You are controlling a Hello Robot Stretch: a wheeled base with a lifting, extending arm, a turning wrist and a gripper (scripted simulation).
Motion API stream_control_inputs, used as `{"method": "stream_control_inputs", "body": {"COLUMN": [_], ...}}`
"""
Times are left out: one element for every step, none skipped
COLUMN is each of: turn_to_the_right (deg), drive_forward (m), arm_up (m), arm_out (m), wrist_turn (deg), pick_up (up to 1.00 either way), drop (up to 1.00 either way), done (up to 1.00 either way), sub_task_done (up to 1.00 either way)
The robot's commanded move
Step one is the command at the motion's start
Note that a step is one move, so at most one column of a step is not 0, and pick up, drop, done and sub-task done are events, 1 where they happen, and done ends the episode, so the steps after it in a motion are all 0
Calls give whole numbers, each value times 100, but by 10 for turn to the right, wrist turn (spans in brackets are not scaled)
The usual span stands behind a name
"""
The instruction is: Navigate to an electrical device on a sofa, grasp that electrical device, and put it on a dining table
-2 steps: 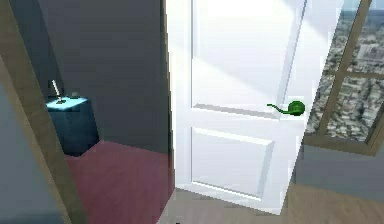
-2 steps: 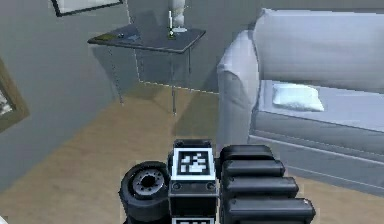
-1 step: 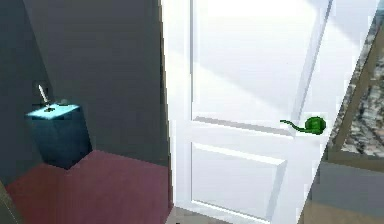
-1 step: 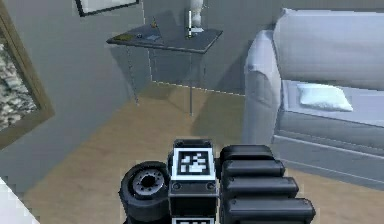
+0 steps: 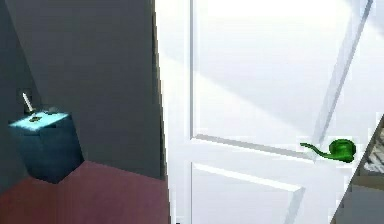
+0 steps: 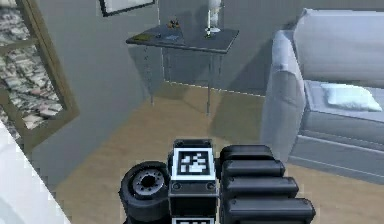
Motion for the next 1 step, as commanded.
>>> {"method": "stream_control_inputs", "body": {"turn_to_the_right": [180], "drive_forward": [0], "arm_up": [0], "arm_out": [0], "wrist_turn": [0], "pick_up": [0], "drop": [0], "done": [0], "sub_task_done": [0]}}
